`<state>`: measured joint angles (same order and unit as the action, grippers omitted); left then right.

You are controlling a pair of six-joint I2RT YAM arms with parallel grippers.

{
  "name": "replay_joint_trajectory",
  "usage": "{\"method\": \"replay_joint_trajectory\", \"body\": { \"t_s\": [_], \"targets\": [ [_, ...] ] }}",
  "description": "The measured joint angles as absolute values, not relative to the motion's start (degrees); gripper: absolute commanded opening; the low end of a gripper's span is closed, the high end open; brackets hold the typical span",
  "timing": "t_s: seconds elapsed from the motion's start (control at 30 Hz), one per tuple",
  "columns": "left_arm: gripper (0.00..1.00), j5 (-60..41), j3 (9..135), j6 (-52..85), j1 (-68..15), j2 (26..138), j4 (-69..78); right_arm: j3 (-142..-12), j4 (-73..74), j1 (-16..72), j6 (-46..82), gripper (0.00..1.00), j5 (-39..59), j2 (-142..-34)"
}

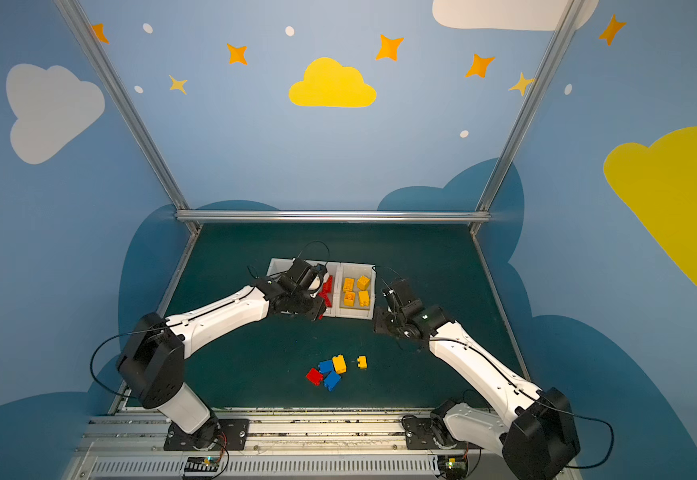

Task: Sort the legos into containers by color
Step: 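Carry the red brick with the left gripper over the middle compartment, then open the left gripper to drop the red brick among the red bricks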

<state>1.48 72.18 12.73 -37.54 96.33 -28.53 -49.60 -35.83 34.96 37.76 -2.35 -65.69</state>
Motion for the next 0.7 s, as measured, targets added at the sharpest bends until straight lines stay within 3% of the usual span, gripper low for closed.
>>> {"method": "replay_joint_trajectory", "body": {
  "t_s": [0.37,0.6,0.7],
  "targets": [
    [0.37,3.0,83.6,11.1,-31.4,107.2,-28.0,-49.6,-36.1,35.0,37.8,0.54,-2.3,-64.1],
    [0.65,4.1,87.3,10.6,-31.1,110.8,-28.4,-49.5,-36.5,35.0,38.0,0.58,-2.3,-63.6],
    [0.7,4.7,87.3,10.6,-31.1,110.8,-28.6,-49.4,-36.7,35.0,38.0,0.58,-2.3,-63.5]
  ]
}}
